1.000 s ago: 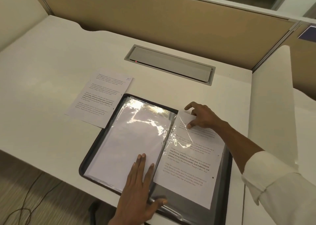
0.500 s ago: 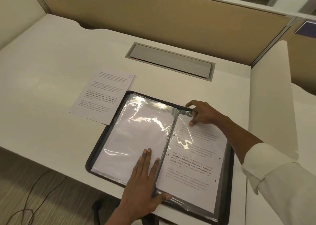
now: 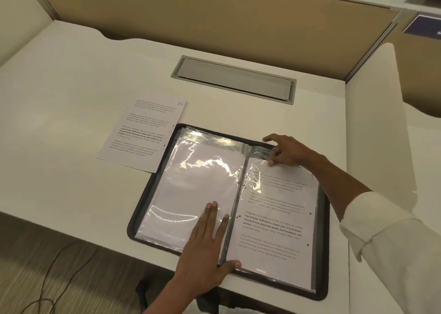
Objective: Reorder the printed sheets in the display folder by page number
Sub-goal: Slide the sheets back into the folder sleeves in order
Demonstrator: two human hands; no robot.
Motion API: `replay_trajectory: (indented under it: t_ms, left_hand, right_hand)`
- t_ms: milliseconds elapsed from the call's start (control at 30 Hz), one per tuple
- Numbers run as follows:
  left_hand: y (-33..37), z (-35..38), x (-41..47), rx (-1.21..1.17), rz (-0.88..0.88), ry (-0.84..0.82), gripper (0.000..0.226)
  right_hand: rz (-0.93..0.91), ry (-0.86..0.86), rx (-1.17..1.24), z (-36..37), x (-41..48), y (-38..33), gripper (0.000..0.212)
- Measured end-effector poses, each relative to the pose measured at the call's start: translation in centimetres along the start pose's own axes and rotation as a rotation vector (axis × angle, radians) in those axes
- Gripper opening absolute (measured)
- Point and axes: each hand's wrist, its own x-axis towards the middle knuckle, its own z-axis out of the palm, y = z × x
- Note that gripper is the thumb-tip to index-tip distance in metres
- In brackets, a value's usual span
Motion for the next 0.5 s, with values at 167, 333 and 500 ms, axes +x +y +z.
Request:
replay_trajectory:
  t_ms: [167,333,500]
  left_hand:
    - [-0.5,0.6,0.1,0.026,0.015,0.016,0.112]
    - [-0.4,0.4,0.3,0.065,0.006,-0.016,0.112]
    - [-0.7,0.8,0.3,0.082,-0.011,-0.038,0.112]
  right_hand:
    - [0.06,0.051,-0.17,-1.0,-1.5,-0.1,0.083]
    - [0.124,0.075,-0.459,-3.6,-4.5,0.2,0.041]
    - [0.092,0.215,-0.323,-3.5,-7.2,1.2,0.042]
